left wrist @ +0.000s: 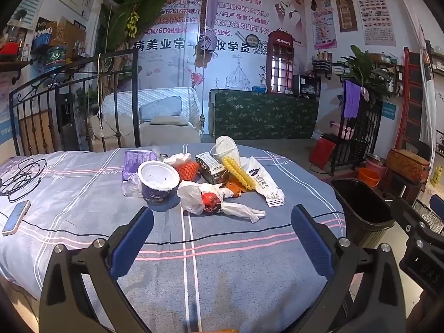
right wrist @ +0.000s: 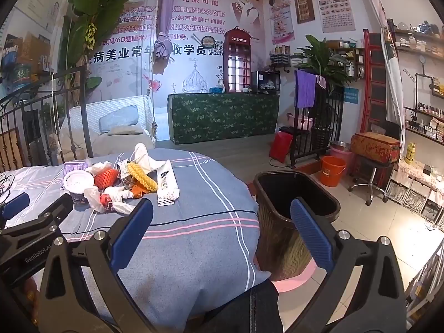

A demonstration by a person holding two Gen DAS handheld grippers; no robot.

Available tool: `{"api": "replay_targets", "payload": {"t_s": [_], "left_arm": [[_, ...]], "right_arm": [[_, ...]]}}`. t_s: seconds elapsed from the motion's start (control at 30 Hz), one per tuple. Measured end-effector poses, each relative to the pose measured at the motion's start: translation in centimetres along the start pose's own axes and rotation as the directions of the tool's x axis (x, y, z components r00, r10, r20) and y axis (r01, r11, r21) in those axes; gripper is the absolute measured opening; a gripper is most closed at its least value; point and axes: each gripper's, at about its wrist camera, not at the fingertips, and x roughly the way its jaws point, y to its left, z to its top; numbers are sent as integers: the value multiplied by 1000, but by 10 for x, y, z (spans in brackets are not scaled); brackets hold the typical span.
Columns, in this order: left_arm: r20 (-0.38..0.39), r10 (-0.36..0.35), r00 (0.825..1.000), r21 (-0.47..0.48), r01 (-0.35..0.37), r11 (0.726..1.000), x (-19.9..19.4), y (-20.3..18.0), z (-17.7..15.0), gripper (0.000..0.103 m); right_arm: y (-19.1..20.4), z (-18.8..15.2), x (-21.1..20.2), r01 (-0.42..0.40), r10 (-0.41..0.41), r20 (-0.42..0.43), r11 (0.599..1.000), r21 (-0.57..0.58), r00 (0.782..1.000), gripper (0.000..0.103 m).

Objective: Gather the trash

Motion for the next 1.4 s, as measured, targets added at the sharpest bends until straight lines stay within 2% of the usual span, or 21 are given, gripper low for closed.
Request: {"api": "replay_targets", "payload": {"t_s": [1.4], "left_arm": [[-8, 8, 1000, 12, -8, 1000, 4, 2, 1, 98]], "right_arm": [[3, -5, 5, 0, 0, 0, 1000, 0, 1000, 98]]}}
